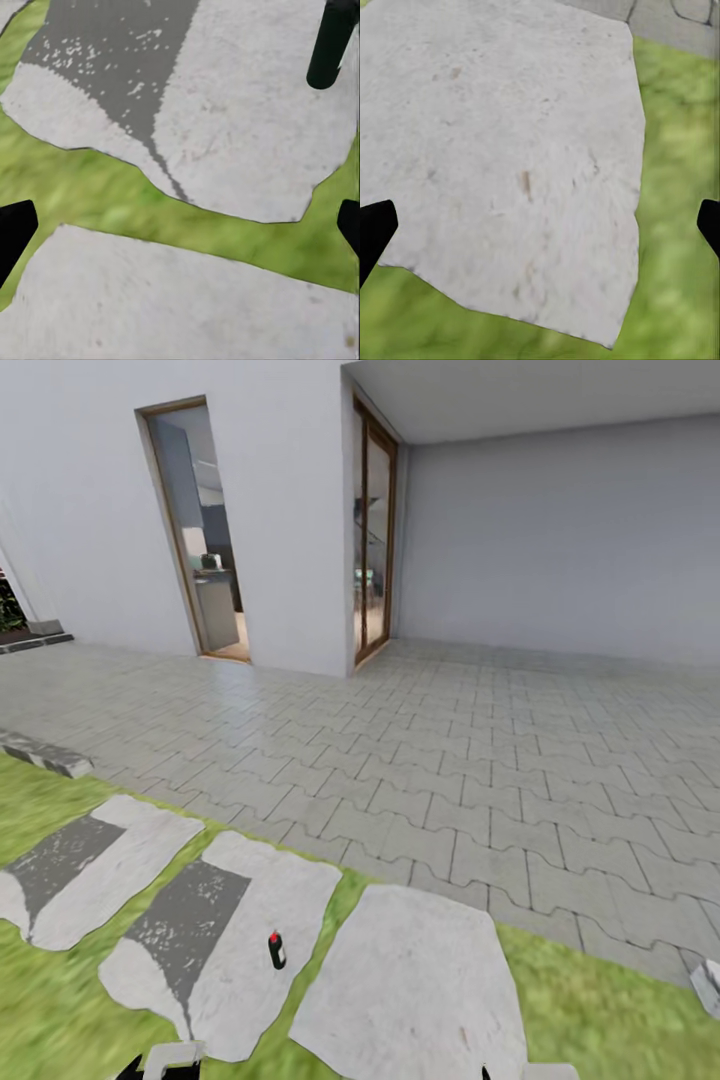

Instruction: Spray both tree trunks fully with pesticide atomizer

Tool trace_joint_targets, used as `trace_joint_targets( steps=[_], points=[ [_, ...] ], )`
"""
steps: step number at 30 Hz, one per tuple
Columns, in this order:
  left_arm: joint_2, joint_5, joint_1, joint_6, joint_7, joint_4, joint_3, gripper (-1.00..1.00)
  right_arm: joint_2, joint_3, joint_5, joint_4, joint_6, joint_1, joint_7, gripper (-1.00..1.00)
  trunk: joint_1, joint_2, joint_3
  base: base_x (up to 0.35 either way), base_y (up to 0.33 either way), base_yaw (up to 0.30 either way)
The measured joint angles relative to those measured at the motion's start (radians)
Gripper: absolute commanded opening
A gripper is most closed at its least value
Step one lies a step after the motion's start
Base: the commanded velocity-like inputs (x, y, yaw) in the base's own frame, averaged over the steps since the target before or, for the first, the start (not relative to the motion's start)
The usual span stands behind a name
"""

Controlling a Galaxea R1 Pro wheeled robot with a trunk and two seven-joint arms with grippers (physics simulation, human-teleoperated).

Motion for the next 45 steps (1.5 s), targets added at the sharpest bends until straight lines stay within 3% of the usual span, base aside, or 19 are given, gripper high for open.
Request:
trace_joint_targets(
  steps=[11, 15, 17, 19, 26, 29, 32, 36, 41, 45],
  points=[
    [0.0, 0.001, 0.0, -0.001, -0.001, -0.011, -0.003, 1.0, 0.0, -0.002, 0.0, -0.002, 0.0, 0.0, 0.0, 1.0, 0.0, 0.0, 0.0, 0.138, -0.115, 0.0],
    [-0.009, 0.001, -0.022, 0.014, -0.003, -0.048, -0.007, 1.0, 0.002, -0.002, 0.0, -0.071, 0.001, -0.008, -0.001, 1.0, 0.0, 0.0, 0.0, 0.004, -0.003, 0.0],
    [-0.012, 0.001, -0.06, 0.027, -0.003, -0.082, -0.007, 1.0, 0.002, -0.001, 0.0, -0.146, 0.007, -0.025, -0.001, 1.0, 0.0, 0.0, 0.0, 0.001, -0.001, 0.0],
    [-0.015, 0.001, -0.16, 0.082, -0.004, -0.109, -0.006, 1.0, 0.004, -0.001, 0.0, -0.233, 0.013, -0.066, -0.001, 1.0, 0.0, 0.0, 0.0, 0.0, 0.0, 0.0],
    [-0.038, 0.002, -0.303, 0.21, -0.005, -0.121, -0.005, 1.0, 0.014, -0.001, -0.003, -0.272, 0.072, -0.191, -0.002, 1.0, 0.0, 0.0, 0.0, 0.0, 0.0, 0.0],
    [-0.065, -0.008, -0.312, 0.216, -0.004, -0.121, -0.013, 1.0, 0.015, -0.001, -0.004, -0.277, 0.103, -0.208, -0.001, 1.0, 0.0, 0.0, 0.0, 0.0, 0.0, 0.0],
    [-0.085, -0.043, -0.311, 0.214, -0.001, -0.121, -0.048, 1.0, 0.015, 0.002, -0.004, -0.279, 0.113, -0.214, 0.001, 1.0, 0.0, 0.0, 0.0, 0.0, 0.0, 0.0],
    [-0.092, -0.065, -0.31, 0.211, -0.003, -0.12, -0.077, 1.0, 0.015, 0.006, -0.001, -0.278, 0.117, -0.216, 0.003, 1.0, 0.0, 0.0, 0.0, 0.0, 0.0, 0.0],
    [-0.089, -0.07, -0.311, 0.211, -0.021, -0.12, -0.085, 1.0, 0.015, 0.006, -0.001, -0.278, 0.117, -0.216, 0.003, 1.0, 0.011, -0.021, -0.009, 0.0, 0.0, 0.0],
    [-0.086, -0.069, -0.311, 0.219, -0.097, -0.119, -0.08, 1.0, 0.014, 0.005, -0.002, -0.266, 0.118, -0.215, 0.005, 1.0, 0.027, -0.049, -0.022, 0.0, 0.0, 0.0]
  ],
)
